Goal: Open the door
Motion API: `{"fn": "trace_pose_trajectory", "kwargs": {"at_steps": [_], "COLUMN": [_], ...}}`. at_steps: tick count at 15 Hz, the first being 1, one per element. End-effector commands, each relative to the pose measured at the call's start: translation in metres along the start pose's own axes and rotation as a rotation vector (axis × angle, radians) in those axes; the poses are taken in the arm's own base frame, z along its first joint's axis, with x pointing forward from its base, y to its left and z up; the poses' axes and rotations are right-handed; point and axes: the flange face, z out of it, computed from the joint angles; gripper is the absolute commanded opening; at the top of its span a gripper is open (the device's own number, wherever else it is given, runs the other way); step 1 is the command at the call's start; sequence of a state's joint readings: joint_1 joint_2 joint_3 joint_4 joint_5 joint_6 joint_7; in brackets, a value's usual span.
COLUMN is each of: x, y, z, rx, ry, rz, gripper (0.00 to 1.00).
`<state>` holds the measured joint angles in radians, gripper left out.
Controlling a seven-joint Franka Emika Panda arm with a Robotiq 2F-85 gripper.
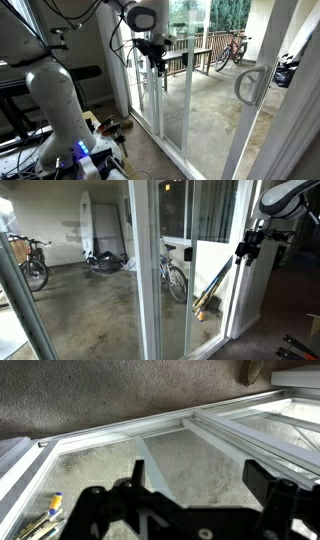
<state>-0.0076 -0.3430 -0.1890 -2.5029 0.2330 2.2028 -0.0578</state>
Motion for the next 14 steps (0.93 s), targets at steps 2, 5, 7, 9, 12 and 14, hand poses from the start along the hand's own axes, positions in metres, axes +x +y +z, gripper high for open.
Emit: {"fn": "trace_pose_trajectory", "kwargs": {"at_steps": [2,5,7,9,12,14], "x": [0.000,0.000,-0.004,-0.010,-0.019,-0.022], "y": [0.000,0.000,0.003,0.016,0.061,0.100], "z": [0.000,0.000,0.002,0.006,0.009,0.006], "rx": [0.000,0.000,-0.006,-0.022,-0.051,-0.075], "ry": [-0.001,-0.001,0.022,0.039,0.075,0.133], "rz": [0.000,0.000,-0.024,-0.079,-0.135,-0.145], "gripper": [1.00,1.00,1.00,1.00,1.00,1.00]}}
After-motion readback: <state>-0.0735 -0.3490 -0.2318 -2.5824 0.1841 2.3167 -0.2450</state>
